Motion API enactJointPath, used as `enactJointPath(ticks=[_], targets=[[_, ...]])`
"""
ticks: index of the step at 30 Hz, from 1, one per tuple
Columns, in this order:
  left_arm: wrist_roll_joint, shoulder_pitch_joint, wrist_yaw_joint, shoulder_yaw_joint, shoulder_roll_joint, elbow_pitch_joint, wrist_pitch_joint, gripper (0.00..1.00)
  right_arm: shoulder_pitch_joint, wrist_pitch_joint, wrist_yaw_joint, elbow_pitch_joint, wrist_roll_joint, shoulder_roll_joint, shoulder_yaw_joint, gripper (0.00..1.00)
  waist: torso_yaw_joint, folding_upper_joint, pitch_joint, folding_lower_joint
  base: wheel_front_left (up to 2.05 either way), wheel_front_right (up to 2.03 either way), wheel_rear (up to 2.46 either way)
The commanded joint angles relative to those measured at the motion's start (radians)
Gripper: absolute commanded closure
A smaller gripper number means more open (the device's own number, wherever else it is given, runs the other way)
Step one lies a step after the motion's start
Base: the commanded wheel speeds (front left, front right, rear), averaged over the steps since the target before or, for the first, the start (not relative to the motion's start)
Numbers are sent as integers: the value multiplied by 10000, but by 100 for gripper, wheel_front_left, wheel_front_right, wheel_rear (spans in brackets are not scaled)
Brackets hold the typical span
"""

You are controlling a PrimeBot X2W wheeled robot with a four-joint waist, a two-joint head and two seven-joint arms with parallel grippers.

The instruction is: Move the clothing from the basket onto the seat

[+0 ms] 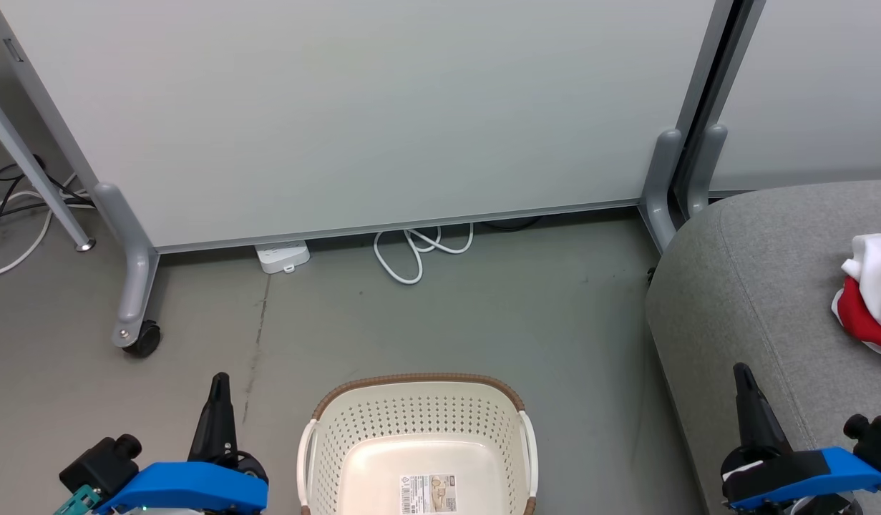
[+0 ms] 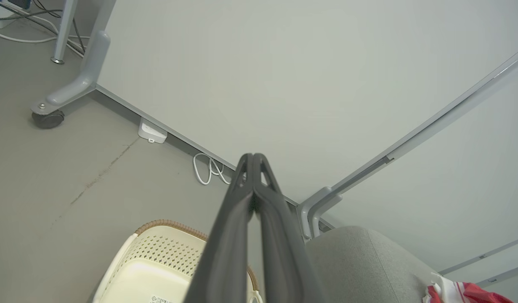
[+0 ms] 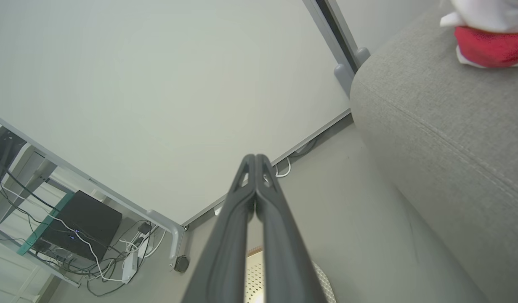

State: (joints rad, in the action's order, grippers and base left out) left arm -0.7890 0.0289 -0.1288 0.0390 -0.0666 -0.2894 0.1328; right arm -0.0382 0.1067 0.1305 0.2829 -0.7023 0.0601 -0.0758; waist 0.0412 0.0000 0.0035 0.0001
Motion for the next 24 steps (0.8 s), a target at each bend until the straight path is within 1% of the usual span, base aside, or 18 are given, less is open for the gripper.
enactJointPath(ticks=[1, 24], targets=[[-398, 338, -10, -110, -92, 168, -85, 100, -297, -95, 2, -159, -432, 3, -46, 100, -8, 0, 0, -1, 0, 0, 0], [-3211, 522, -17, -438, -138, 296, -769, 100, -476, -820, 3, -249, -3391, -32, -167, 100, -113, 0, -2, -1, 0, 0, 0]])
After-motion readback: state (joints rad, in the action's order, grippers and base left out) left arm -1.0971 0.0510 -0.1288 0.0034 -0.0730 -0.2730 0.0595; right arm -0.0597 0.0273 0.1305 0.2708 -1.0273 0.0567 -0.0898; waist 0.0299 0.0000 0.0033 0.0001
